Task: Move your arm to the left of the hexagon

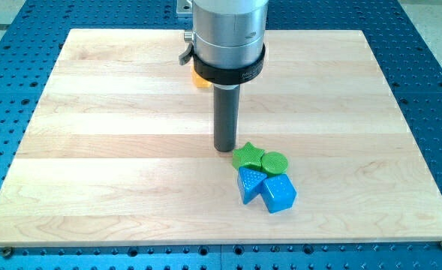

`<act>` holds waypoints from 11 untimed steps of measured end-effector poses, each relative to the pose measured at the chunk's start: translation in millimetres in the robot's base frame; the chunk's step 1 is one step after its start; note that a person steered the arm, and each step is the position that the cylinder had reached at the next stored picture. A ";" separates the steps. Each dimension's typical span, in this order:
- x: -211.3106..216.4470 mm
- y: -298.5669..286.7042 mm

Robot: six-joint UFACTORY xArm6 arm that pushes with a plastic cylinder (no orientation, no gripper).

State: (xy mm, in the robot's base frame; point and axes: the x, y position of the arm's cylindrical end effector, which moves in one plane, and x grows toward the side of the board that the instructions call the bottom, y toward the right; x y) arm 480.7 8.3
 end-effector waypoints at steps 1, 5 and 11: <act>-7.0 0.0; -6.0 -11.7; -174.4 -174.7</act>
